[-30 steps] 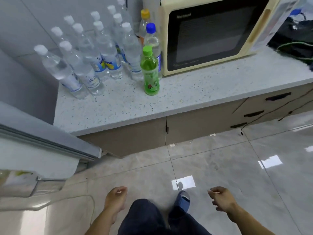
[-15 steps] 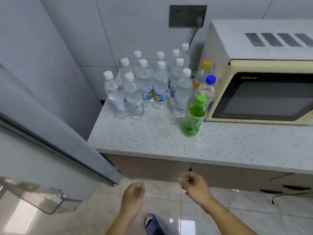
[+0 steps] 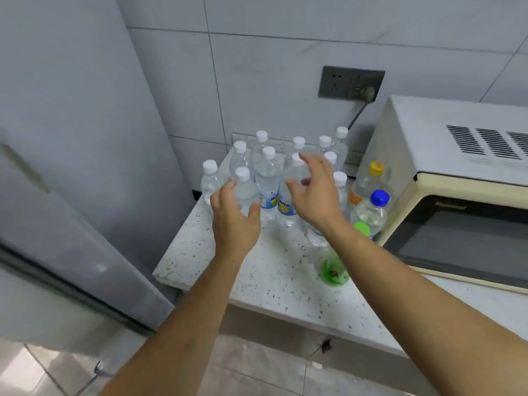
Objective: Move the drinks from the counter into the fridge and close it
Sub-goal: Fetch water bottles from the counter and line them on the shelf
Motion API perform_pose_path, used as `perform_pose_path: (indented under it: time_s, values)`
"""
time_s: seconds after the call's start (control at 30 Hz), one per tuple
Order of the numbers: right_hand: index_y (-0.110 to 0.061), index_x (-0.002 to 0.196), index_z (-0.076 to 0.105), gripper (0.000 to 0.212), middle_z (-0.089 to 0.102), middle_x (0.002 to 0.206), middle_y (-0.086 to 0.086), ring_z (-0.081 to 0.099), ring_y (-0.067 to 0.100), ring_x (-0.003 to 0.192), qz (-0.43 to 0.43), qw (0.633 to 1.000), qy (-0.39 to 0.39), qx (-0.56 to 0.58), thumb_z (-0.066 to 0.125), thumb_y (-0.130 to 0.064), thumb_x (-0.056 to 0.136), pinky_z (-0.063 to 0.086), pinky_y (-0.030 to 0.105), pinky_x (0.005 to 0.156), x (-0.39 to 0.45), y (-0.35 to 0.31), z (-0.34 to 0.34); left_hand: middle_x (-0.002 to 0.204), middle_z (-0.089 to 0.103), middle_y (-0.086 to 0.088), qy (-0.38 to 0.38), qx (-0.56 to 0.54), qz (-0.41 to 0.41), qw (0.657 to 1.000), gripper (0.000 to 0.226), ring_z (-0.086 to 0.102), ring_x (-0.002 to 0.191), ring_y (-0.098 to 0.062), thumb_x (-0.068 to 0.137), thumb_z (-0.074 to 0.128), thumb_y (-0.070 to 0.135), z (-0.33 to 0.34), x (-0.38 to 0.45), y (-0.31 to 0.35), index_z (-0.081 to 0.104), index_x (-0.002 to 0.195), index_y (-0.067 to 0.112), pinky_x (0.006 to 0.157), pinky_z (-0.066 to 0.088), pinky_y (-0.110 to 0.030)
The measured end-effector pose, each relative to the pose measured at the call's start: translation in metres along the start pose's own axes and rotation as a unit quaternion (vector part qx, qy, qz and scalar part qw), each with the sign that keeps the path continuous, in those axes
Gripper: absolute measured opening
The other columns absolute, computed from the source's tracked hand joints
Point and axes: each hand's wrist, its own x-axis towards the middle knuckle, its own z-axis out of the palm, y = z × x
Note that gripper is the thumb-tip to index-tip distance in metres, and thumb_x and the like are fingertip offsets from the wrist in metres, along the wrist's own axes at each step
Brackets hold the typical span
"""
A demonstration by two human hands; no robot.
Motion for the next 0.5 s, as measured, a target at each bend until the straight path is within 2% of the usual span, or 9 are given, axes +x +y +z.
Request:
perform_pose_path:
  time_s: [0.07,0.13,0.23,0.3,0.4,0.5]
  values:
    - [-0.017,0.144,0.044,0.058,0.033,0.151,0.005,0.058,0.028,0.116,0.023,0.998,-0.022,-0.045,0.065,-0.022,0.091,0.045,0.034,0.100,0.032,-0.001,-0.002,0.143,0.037,0.000,0.014,0.053,0.018,0.998,0.058,0.059,0.105,-0.019,0.088,0.070,0.028,0.005,0.023,0.013,0.043,0.140,0.024,0.082,0.048,-0.029]
    - [-0.016,0.147,0.039,0.059,0.027,0.156,0.008,0.050,0.029,0.129,0.044,0.992,-0.065,-0.097,0.062,-0.024,0.094,0.040,0.036,0.105,0.054,0.001,0.000,0.143,0.037,-0.003,0.011,0.107,0.022,0.994,0.059,0.057,0.112,-0.023,0.089,0.069,0.028,0.011,0.040,0.017,0.043,0.142,0.023,0.082,0.043,-0.028]
    - [-0.014,0.151,0.033,0.062,0.026,0.157,0.012,0.047,0.033,0.133,0.066,0.974,-0.145,-0.161,0.059,-0.027,0.096,0.038,0.039,0.109,0.070,0.004,0.007,0.143,0.039,-0.001,-0.019,0.178,0.033,0.983,0.056,0.054,0.116,-0.025,0.092,0.066,0.027,0.019,0.050,0.012,0.043,0.144,0.025,0.082,0.045,-0.031]
    - [-0.015,0.150,0.033,0.060,0.032,0.152,0.014,0.050,0.035,0.129,0.071,0.963,-0.175,-0.192,0.058,-0.029,0.097,0.041,0.039,0.105,0.072,0.006,0.010,0.142,0.043,0.000,-0.038,0.204,0.045,0.977,0.054,0.054,0.117,-0.025,0.094,0.064,0.026,0.020,0.050,0.010,0.043,0.143,0.027,0.084,0.048,-0.035]
    - [-0.015,0.134,0.047,0.045,0.047,0.135,0.013,0.058,0.035,0.113,0.058,0.964,-0.157,-0.205,0.062,-0.032,0.095,0.044,0.036,0.089,0.068,0.007,0.011,0.132,0.052,-0.002,-0.026,0.208,0.057,0.976,0.047,0.057,0.111,-0.025,0.092,0.067,0.028,0.018,0.049,0.010,0.050,0.135,0.028,0.082,0.049,-0.037]
    - [-0.013,0.120,0.055,0.035,0.053,0.123,0.013,0.059,0.034,0.103,0.031,0.966,-0.153,-0.207,0.067,-0.031,0.092,0.041,0.032,0.080,0.053,0.008,0.010,0.117,0.054,-0.002,-0.023,0.186,0.068,0.980,0.034,0.059,0.099,-0.023,0.091,0.069,0.028,0.014,0.040,0.009,0.058,0.123,0.026,0.075,0.044,-0.030]
